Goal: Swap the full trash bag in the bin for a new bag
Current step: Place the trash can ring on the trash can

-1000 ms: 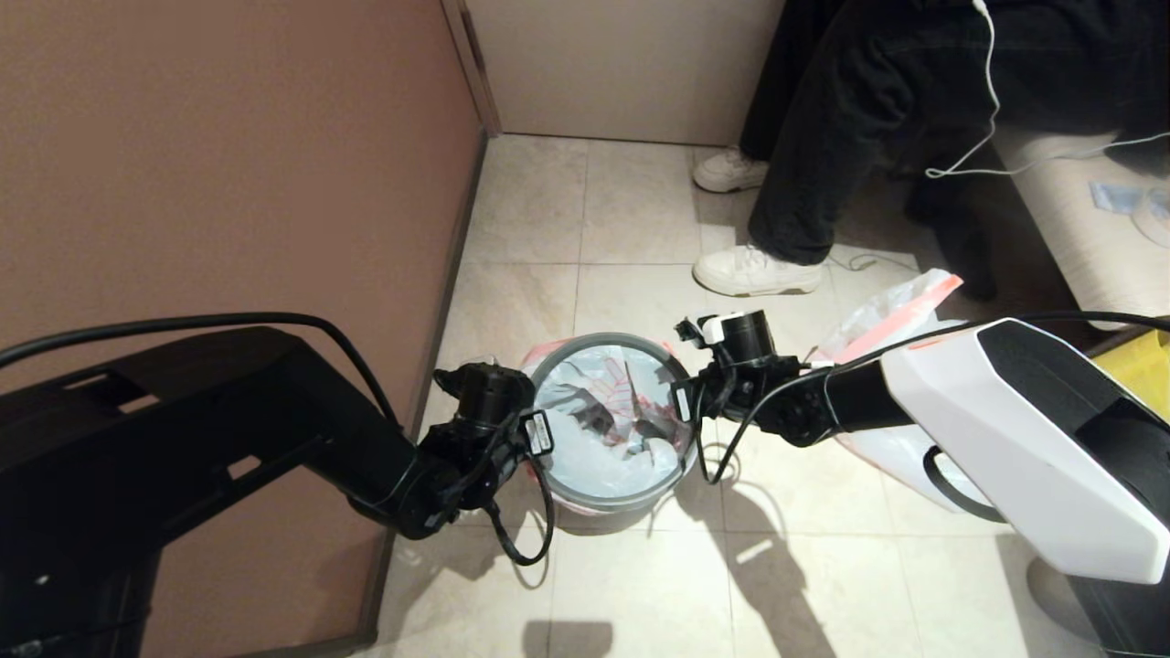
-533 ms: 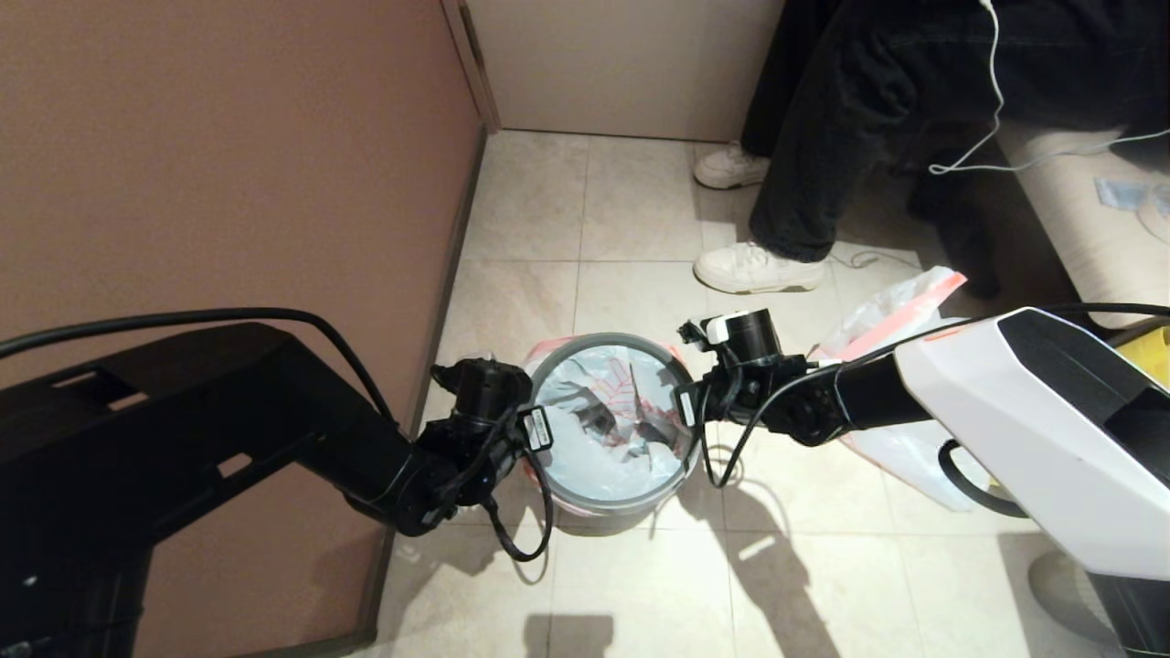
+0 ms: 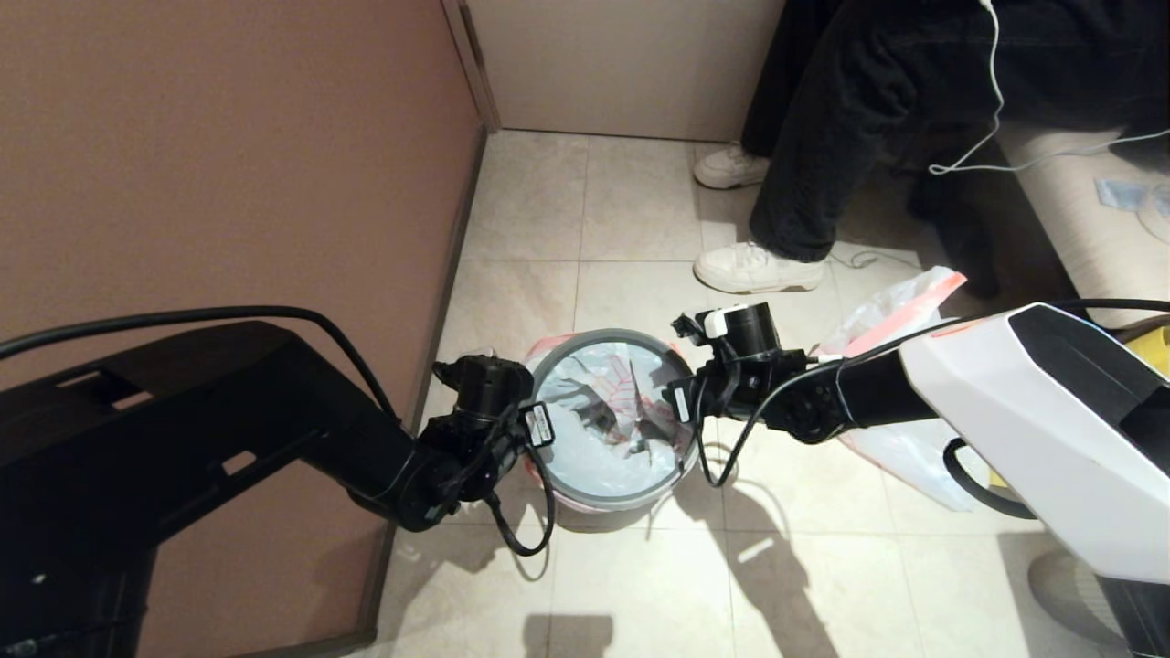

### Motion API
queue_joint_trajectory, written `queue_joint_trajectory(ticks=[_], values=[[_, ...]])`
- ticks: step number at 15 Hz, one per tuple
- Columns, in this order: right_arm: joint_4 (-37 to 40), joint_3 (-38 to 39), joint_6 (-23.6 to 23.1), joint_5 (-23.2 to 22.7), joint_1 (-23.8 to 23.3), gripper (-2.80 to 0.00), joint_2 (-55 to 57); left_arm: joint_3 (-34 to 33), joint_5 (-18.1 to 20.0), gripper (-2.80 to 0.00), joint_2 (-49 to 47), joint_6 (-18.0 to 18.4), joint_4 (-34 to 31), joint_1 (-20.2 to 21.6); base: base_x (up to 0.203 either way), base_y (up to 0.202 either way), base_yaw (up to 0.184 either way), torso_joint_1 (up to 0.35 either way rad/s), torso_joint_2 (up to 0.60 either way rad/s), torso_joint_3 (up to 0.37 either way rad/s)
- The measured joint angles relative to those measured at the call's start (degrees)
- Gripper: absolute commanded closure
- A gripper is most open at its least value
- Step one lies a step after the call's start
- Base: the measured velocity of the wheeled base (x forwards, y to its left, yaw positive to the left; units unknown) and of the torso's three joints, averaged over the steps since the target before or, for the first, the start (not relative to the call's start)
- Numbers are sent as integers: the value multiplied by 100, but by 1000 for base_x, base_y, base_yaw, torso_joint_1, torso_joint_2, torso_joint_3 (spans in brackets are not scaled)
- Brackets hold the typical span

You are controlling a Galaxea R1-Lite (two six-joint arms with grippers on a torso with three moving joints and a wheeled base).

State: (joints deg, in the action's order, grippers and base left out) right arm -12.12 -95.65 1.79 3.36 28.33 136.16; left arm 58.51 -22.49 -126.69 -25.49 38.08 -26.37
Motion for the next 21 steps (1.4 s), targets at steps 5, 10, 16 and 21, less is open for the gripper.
queue_joint_trajectory(ticks=[5, 10, 16, 21], values=[[-6, 20, -17, 102, -28, -280, -58, -15, -4, 0, 87, 0, -13, -4, 0, 0, 0, 0, 0, 0], [3, 107, 5, 205, -37, 0, -432, -39, -20, 0, 184, 17, -30, 9, 0, 0, 0, 0, 0, 0], [11, 460, -10, 245, -17, 0, -734, 6, -38, 0, 203, 33, -26, -23, 0, 0, 0, 0, 0, 0], [-126, 485, -6, 242, -24, 0, -436, 86, -41, 0, 175, 44, -23, -41, 0, 0, 0, 0, 0, 0]])
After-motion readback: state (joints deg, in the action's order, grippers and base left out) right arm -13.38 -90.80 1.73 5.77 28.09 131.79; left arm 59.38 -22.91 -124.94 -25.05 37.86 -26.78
